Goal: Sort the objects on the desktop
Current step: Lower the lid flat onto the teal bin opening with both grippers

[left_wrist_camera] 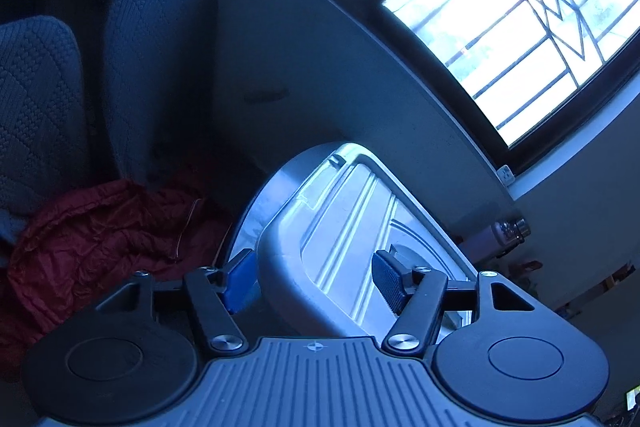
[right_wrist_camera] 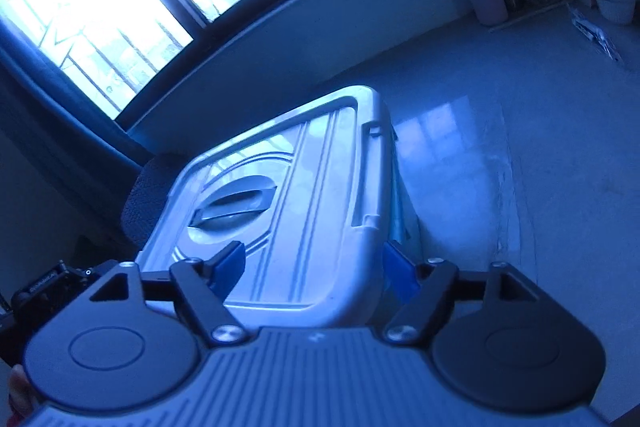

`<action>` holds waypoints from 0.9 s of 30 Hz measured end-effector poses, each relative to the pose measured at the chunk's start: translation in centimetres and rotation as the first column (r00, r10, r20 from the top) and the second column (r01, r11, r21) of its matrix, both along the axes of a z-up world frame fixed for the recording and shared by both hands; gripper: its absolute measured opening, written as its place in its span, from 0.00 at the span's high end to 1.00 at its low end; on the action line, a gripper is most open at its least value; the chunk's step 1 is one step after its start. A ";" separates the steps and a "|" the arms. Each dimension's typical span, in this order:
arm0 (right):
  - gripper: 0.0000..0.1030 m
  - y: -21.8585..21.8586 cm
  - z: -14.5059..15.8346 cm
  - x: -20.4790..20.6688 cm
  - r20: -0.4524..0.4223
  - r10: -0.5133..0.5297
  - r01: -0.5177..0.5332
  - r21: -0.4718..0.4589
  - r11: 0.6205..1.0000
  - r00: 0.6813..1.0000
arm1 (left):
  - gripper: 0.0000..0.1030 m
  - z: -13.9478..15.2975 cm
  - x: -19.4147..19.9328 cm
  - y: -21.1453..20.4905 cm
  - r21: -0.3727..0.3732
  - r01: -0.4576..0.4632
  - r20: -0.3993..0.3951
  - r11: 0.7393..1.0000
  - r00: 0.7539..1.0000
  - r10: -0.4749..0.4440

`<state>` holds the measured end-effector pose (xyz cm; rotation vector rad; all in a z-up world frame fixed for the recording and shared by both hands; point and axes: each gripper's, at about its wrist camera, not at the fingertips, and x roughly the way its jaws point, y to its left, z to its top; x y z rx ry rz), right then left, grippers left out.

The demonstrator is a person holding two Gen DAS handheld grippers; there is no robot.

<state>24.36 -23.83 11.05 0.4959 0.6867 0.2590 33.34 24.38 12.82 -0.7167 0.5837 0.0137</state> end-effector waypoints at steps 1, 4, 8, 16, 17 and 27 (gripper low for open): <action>0.26 0.0 0.2 -0.1 0.006 -0.004 0.004 -0.005 1.000 1.000 | 0.36 0.1 0.0 0.0 0.004 0.000 0.001 1.000 1.000 0.000; 0.26 -0.3 0.5 0.0 0.015 -0.020 0.020 -0.024 1.000 1.000 | 0.36 0.3 -0.1 0.0 0.004 0.002 -0.003 1.000 1.000 -0.002; 0.26 -0.7 0.6 -0.2 0.018 -0.039 0.040 -0.039 0.998 0.999 | 0.36 1.0 -0.4 -0.2 0.049 0.011 -0.007 0.999 1.000 -0.011; 0.13 0.0 2.3 0.1 -0.012 -0.080 0.076 -0.194 0.978 0.997 | 0.12 4.8 1.1 -0.8 0.290 0.113 -0.062 0.950 0.993 -0.099; 0.09 0.2 2.5 0.2 -0.020 -0.083 0.077 -0.215 0.974 0.996 | 0.10 5.2 1.5 -0.9 0.314 0.139 -0.081 0.939 0.989 -0.120; 0.04 2.6 3.0 2.6 -0.241 -0.160 0.070 -0.344 0.936 0.957 | 0.04 6.5 4.8 -2.0 0.441 0.391 -0.310 0.808 0.911 -0.272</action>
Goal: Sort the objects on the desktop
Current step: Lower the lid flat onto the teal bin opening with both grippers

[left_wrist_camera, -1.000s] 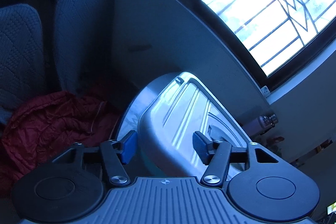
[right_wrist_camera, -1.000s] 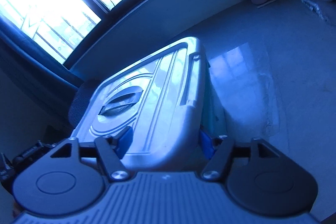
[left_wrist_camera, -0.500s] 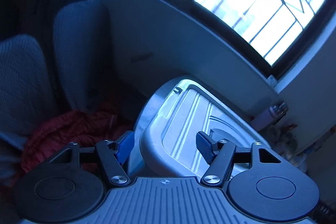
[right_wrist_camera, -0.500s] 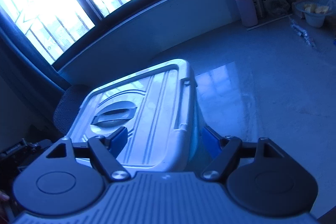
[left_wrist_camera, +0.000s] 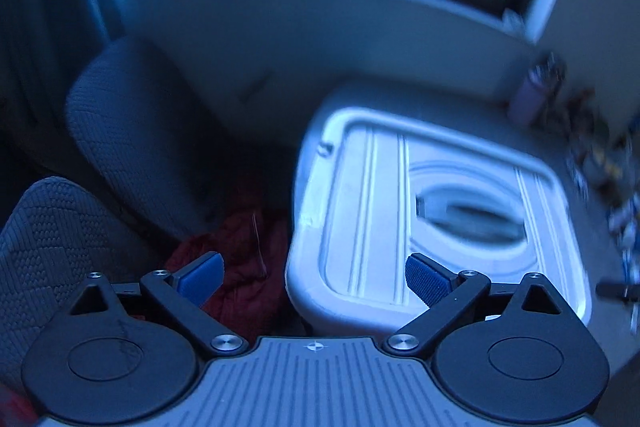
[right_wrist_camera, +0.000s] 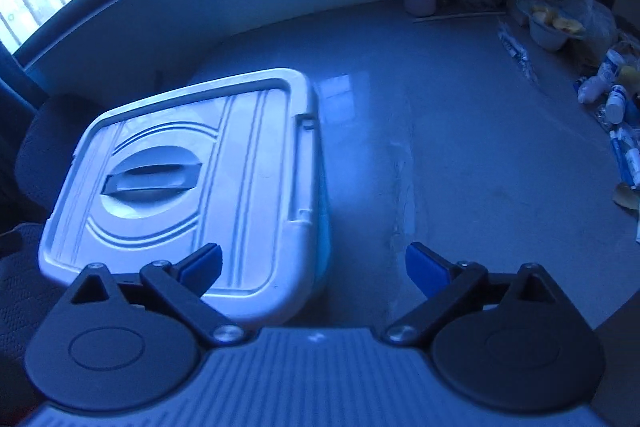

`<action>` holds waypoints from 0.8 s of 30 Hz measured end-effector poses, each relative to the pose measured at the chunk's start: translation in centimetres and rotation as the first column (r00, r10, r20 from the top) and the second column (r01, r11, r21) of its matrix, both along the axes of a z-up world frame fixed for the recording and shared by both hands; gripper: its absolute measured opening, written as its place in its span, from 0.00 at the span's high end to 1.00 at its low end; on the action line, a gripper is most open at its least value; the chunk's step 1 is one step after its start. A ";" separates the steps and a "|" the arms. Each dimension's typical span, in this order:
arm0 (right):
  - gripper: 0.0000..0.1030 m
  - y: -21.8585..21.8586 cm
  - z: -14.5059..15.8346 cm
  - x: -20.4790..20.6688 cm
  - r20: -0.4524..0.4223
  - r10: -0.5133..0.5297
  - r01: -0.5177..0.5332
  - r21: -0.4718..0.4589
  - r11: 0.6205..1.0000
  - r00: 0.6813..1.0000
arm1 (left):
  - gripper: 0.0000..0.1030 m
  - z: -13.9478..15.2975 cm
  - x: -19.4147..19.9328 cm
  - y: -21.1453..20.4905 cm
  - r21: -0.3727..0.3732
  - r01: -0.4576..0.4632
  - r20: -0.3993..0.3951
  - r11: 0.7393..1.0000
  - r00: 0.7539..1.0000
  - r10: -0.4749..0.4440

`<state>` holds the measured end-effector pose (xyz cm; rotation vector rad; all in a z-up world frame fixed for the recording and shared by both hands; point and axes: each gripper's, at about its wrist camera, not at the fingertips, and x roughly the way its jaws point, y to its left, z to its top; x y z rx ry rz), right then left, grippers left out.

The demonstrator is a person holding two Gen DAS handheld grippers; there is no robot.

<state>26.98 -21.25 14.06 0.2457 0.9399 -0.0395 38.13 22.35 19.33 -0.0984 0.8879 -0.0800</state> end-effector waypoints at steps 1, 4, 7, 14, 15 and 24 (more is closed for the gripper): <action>0.04 0.1 0.1 0.1 -0.002 0.004 -0.004 0.000 1.000 1.000 | 0.04 -0.1 0.6 0.1 0.011 0.011 -0.033 1.000 0.999 -0.011; 0.04 0.8 0.5 0.4 -0.003 0.022 -0.022 -0.022 1.000 1.000 | 0.04 -0.1 2.3 0.7 0.041 0.023 -0.102 0.999 0.995 -0.019; 0.05 1.5 0.8 1.0 -0.012 0.022 -0.023 -0.043 0.999 1.000 | 0.04 0.1 3.7 1.1 0.031 0.039 -0.133 0.999 0.991 -0.034; 0.07 2.6 0.5 1.8 -0.022 0.010 -0.011 -0.076 0.997 1.000 | 0.04 -0.4 6.7 1.6 0.038 0.080 -0.186 0.996 0.980 -0.072; 0.07 2.6 0.5 1.9 -0.018 0.005 -0.006 -0.072 0.997 1.000 | 0.04 -0.5 7.0 1.6 0.037 0.092 -0.193 0.995 0.978 -0.083; 0.18 2.1 0.5 2.1 -0.016 -0.009 0.009 -0.033 0.999 1.000 | 0.04 -1.2 8.5 0.8 0.029 0.132 -0.229 0.991 0.966 -0.122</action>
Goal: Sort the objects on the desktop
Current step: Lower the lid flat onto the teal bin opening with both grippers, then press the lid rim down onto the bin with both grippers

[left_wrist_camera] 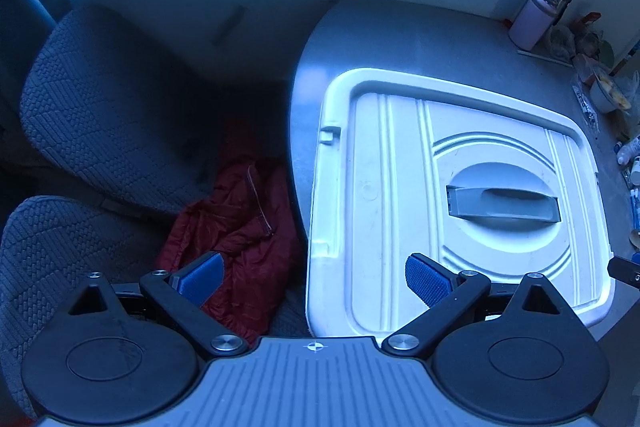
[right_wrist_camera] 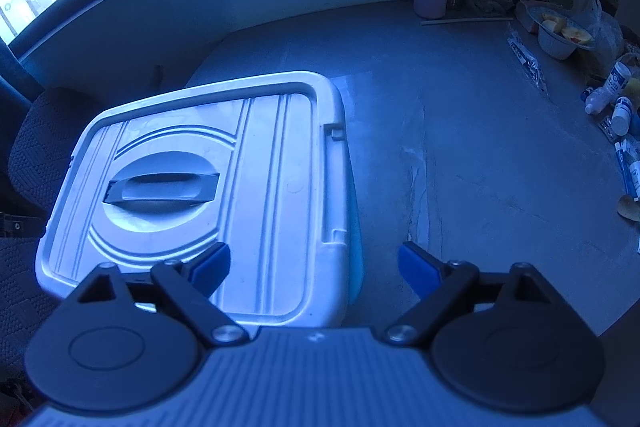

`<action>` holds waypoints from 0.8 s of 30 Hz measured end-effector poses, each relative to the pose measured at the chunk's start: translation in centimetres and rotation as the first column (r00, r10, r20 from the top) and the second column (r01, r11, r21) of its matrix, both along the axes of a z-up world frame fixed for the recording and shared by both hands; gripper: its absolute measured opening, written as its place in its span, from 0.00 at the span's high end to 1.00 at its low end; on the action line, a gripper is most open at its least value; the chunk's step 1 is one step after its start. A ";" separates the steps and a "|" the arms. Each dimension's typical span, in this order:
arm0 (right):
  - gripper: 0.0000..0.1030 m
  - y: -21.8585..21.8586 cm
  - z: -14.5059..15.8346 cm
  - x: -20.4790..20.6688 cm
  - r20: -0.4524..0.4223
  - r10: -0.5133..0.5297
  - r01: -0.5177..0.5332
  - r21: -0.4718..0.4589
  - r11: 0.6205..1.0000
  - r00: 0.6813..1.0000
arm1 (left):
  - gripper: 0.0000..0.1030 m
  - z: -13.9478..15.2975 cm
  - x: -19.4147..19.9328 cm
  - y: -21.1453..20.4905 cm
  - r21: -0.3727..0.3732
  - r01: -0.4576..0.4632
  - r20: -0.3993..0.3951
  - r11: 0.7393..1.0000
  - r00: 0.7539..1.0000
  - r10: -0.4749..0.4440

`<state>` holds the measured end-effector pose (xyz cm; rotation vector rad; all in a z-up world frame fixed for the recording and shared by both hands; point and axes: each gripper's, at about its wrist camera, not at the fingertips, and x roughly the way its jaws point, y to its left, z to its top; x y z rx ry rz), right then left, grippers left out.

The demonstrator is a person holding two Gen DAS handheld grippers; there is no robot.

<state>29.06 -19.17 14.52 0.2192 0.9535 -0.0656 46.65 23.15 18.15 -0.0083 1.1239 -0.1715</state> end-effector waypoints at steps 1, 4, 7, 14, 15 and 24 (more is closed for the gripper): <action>0.22 -0.1 0.0 0.0 0.003 0.000 0.000 0.007 1.000 1.000 | 0.04 0.0 0.2 -0.1 0.002 -0.001 0.002 1.000 1.000 0.001; 0.47 -0.1 -0.1 0.2 -0.006 0.015 -0.015 0.012 1.000 1.000 | 0.04 -0.2 0.6 -0.3 -0.014 -0.012 -0.008 1.000 1.000 0.012; 0.60 0.2 -0.5 0.5 -0.035 0.044 -0.044 0.013 0.999 0.998 | 0.04 -0.6 0.9 -0.7 -0.001 -0.002 -0.018 1.000 1.000 0.002; 0.60 0.1 -1.2 1.3 -0.074 0.059 -0.059 0.003 0.998 0.995 | 0.04 -1.6 1.7 -1.1 0.006 0.008 -0.045 1.000 0.999 -0.008; 0.60 0.0 -1.3 1.4 -0.073 0.063 -0.063 0.003 0.998 0.995 | 0.05 -1.8 1.8 -1.1 0.003 0.007 -0.051 1.000 0.999 -0.006; 0.60 -0.4 -1.2 1.5 -0.077 0.081 -0.080 0.008 0.997 0.994 | 0.58 -1.9 1.1 -1.4 -0.076 0.035 -0.053 0.996 0.998 -0.039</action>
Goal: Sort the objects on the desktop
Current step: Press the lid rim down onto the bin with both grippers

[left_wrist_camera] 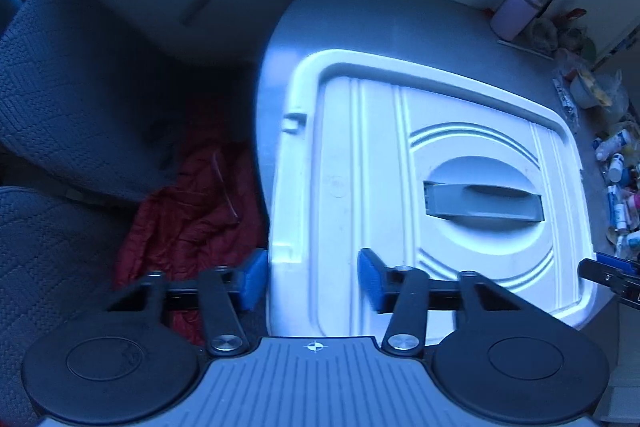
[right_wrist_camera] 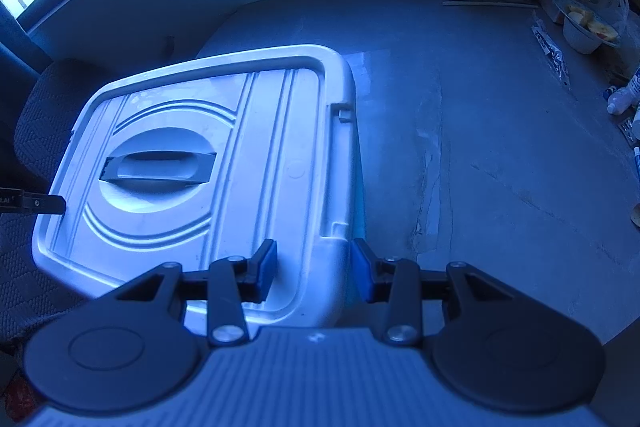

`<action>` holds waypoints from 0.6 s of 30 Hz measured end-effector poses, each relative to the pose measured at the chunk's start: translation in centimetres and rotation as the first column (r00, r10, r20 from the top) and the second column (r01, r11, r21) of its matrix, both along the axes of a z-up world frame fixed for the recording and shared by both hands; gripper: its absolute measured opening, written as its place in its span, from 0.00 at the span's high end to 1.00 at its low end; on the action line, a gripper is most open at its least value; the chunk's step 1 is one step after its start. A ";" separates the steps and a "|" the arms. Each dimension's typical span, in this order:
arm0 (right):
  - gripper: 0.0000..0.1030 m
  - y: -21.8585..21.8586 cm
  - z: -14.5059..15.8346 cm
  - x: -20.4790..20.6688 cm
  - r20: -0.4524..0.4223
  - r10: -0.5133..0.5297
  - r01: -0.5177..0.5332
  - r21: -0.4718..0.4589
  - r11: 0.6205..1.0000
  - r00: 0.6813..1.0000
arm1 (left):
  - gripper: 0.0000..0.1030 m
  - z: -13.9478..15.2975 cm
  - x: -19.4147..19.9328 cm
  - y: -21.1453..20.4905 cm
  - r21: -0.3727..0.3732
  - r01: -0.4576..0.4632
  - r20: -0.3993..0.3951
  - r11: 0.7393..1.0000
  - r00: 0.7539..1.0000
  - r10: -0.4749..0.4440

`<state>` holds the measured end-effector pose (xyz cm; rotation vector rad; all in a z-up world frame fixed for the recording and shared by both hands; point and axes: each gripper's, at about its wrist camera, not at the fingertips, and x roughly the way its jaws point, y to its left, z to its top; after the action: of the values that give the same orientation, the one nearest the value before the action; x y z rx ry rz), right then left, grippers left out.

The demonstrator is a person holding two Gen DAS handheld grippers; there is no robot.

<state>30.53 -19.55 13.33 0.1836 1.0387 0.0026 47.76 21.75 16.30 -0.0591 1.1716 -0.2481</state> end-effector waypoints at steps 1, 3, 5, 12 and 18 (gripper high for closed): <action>0.60 0.0 0.0 0.0 0.000 0.001 -0.001 0.001 1.000 1.000 | 0.60 0.1 -0.1 -0.1 0.010 0.003 0.008 1.000 1.000 -0.003; 0.60 0.0 0.0 0.0 0.002 0.005 -0.005 -0.001 1.000 1.000 | 0.64 0.2 -0.4 -0.1 0.017 0.002 0.016 1.000 1.000 -0.002; 0.60 0.0 0.0 0.1 0.002 0.008 -0.008 -0.001 1.000 1.000 | 0.67 0.2 -0.7 0.0 0.015 -0.001 0.016 1.000 1.000 0.000; 0.60 -0.2 0.1 0.4 -0.001 0.019 -0.019 -0.007 1.000 1.000 | 0.68 0.5 -0.6 0.2 0.029 0.013 0.005 0.999 1.000 -0.014; 0.60 -0.3 0.1 0.8 0.006 0.021 -0.021 -0.010 1.000 1.000 | 0.68 0.5 -0.7 0.3 0.028 0.004 0.001 1.000 1.000 -0.004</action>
<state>31.38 -19.80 13.40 0.1631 1.0348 0.0169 47.10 22.05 16.81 -0.0320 1.1739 -0.2352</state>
